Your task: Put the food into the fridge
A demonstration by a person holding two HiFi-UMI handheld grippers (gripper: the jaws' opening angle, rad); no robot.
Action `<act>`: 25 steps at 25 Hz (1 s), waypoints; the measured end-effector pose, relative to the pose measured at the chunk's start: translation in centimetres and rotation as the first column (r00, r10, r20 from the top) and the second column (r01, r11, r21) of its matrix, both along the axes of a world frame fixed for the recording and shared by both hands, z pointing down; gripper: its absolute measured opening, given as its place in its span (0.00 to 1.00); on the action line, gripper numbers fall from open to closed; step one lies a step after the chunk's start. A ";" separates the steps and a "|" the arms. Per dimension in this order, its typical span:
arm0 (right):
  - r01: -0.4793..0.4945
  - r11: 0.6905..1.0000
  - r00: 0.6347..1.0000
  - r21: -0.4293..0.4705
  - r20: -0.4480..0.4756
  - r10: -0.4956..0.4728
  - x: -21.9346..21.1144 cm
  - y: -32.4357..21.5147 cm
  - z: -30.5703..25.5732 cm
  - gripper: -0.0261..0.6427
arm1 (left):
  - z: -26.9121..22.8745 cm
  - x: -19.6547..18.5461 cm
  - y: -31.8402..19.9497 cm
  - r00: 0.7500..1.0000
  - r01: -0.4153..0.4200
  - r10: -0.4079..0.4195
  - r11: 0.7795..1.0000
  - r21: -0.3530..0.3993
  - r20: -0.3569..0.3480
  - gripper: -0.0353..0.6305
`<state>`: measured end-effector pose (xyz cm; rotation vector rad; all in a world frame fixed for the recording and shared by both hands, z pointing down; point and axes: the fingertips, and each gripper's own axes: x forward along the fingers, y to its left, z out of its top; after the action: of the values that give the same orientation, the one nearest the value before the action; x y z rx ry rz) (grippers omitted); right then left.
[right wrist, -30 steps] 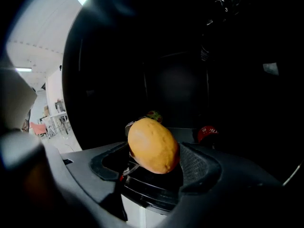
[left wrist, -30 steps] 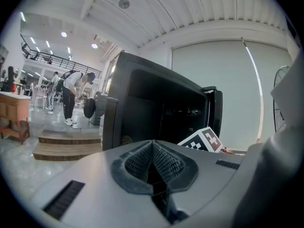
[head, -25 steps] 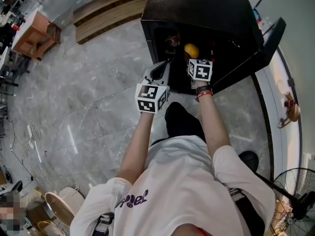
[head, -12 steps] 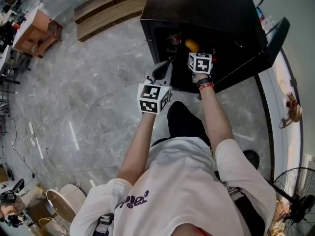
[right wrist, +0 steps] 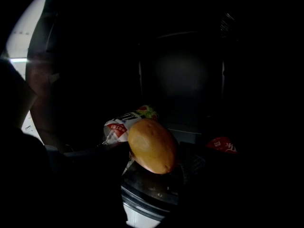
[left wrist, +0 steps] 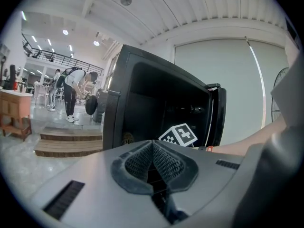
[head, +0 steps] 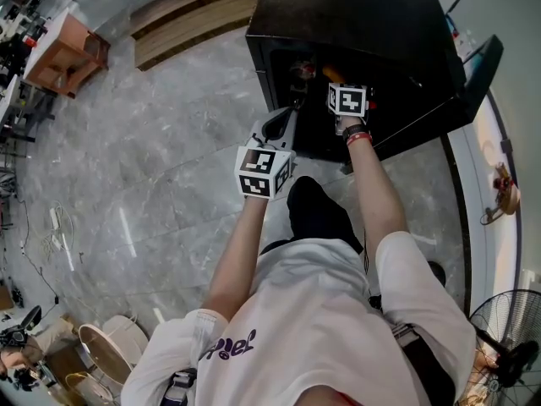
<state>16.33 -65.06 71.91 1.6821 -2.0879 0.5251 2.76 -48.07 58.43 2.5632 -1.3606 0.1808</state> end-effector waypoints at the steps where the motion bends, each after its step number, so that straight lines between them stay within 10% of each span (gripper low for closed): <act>1: 0.000 1.000 1.000 -0.006 -0.002 0.000 0.0 -0.2 0.1 0.56 | 0.1 0.0 -0.1 1.000 0.000 0.000 1.000 0.000 -0.002 0.08; 25: -0.012 0.997 1.000 -0.077 -0.024 0.011 0.3 -2.2 1.7 0.58 | 1.4 -1.6 -0.8 0.999 0.027 -0.027 0.999 -0.022 -0.024 0.08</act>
<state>16.58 -67.29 73.58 1.6495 -2.0161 0.5795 1.18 -48.85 59.85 2.5196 -1.3765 0.1583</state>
